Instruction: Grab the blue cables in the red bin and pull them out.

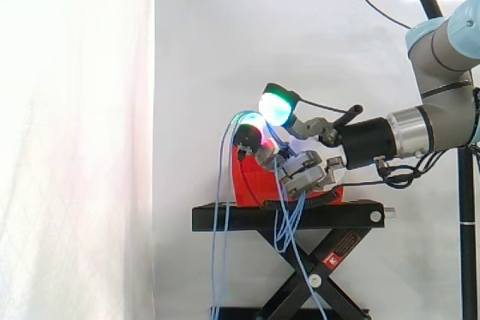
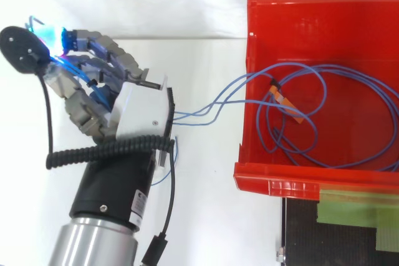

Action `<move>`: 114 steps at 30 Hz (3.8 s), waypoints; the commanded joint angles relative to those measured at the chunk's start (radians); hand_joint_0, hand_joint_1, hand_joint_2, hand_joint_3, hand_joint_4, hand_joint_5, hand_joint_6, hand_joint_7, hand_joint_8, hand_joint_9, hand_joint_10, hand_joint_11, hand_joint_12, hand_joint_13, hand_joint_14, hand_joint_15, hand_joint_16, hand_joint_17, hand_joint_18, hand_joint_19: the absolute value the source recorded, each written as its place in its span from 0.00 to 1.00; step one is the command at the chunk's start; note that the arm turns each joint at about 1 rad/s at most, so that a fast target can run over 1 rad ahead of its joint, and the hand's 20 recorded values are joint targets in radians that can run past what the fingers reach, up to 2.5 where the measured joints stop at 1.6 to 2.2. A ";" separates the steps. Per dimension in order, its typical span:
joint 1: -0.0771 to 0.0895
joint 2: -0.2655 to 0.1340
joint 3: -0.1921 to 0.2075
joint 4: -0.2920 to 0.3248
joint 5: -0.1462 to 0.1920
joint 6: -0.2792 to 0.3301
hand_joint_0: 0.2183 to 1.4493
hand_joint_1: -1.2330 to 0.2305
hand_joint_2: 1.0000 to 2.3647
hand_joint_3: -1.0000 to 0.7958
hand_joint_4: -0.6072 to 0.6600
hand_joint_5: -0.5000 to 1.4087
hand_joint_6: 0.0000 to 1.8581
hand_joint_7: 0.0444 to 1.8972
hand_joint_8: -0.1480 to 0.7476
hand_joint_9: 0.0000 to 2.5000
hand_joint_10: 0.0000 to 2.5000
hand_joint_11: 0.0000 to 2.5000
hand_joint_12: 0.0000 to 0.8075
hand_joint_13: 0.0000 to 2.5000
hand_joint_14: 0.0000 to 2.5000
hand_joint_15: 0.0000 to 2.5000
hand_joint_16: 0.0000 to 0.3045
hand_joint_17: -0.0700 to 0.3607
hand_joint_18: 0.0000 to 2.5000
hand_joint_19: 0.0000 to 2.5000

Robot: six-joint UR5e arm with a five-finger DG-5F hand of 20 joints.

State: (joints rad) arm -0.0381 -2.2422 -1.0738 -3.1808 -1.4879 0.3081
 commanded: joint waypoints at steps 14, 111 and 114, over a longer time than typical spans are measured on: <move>-0.016 0.001 0.000 0.165 -0.143 -0.198 0.58 0.23 0.00 0.00 0.63 0.76 0.20 0.44 0.50 0.49 0.01 0.40 0.36 0.47 1.00 0.48 0.12 0.35 0.60 0.78; 0.032 -0.001 -0.136 0.121 -0.382 -0.240 0.52 0.30 0.00 0.00 0.63 0.76 0.14 0.46 0.50 0.49 0.01 0.40 0.36 0.46 1.00 0.48 0.13 0.36 0.58 0.77; 0.030 -0.001 -0.135 0.121 -0.382 -0.241 0.51 0.31 0.00 0.00 0.63 0.77 0.14 0.46 0.49 0.49 0.01 0.40 0.37 0.46 1.00 0.49 0.13 0.37 0.58 0.77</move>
State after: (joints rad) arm -0.0066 -2.2427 -1.2098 -3.0603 -1.8695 0.0671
